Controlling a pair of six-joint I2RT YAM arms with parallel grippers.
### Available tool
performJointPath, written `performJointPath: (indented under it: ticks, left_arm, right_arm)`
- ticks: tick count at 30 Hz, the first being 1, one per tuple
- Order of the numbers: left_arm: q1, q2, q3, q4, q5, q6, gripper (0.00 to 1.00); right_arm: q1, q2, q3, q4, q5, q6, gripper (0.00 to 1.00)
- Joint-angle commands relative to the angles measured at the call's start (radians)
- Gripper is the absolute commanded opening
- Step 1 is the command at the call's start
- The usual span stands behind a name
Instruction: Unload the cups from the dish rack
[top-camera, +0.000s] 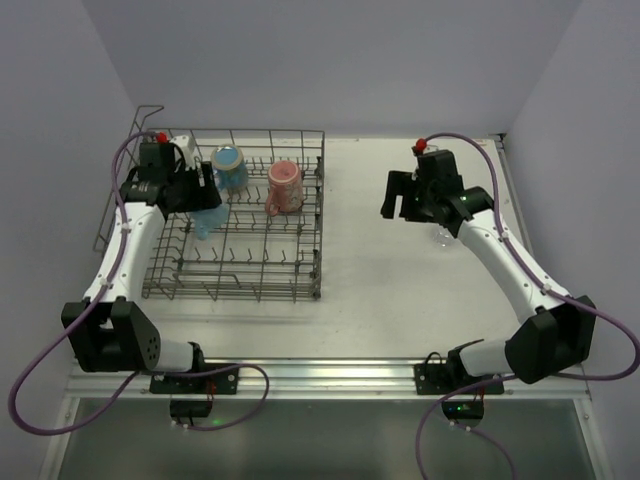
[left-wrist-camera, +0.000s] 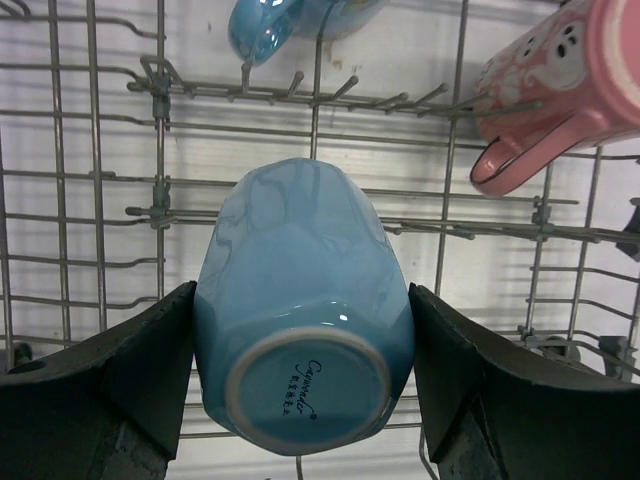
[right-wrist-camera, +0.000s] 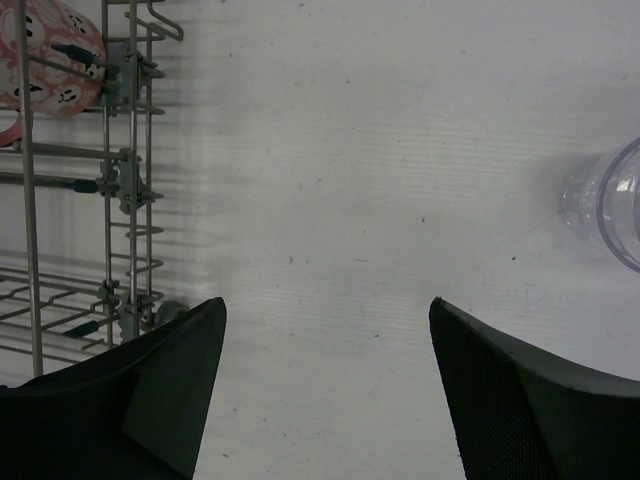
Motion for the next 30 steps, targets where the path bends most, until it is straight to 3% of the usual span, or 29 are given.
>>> performJointPath:
  ticks: [1,4,12,19,25,30]
  left_arm:
    - [-0.012,-0.066,0.084,0.007,0.061,-0.020,0.00]
    - [-0.021,-0.089,0.107,0.006,0.092,-0.037,0.00]
    - [-0.025,-0.146,0.138,0.047,0.228,-0.083,0.00]
    - [-0.025,-0.188,0.117,0.124,0.346,-0.136,0.00]
    - [-0.025,-0.263,0.057,0.298,0.473,-0.265,0.00]
    - [-0.025,-0.339,-0.057,0.530,0.567,-0.460,0.00]
  right_arm:
    - [0.009,0.008,0.051,-0.004,0.000,0.009,0.84]
    - [0.012,0.015,0.062,0.002,-0.029,0.018,0.84]
    - [0.012,0.022,0.096,0.068,-0.302,0.081,0.83]
    - [0.012,0.009,0.076,0.125,-0.407,0.126,0.82]
    - [0.012,-0.063,-0.077,0.381,-0.567,0.272,0.81]
    - [0.014,-0.123,-0.290,0.850,-0.690,0.489,0.78]
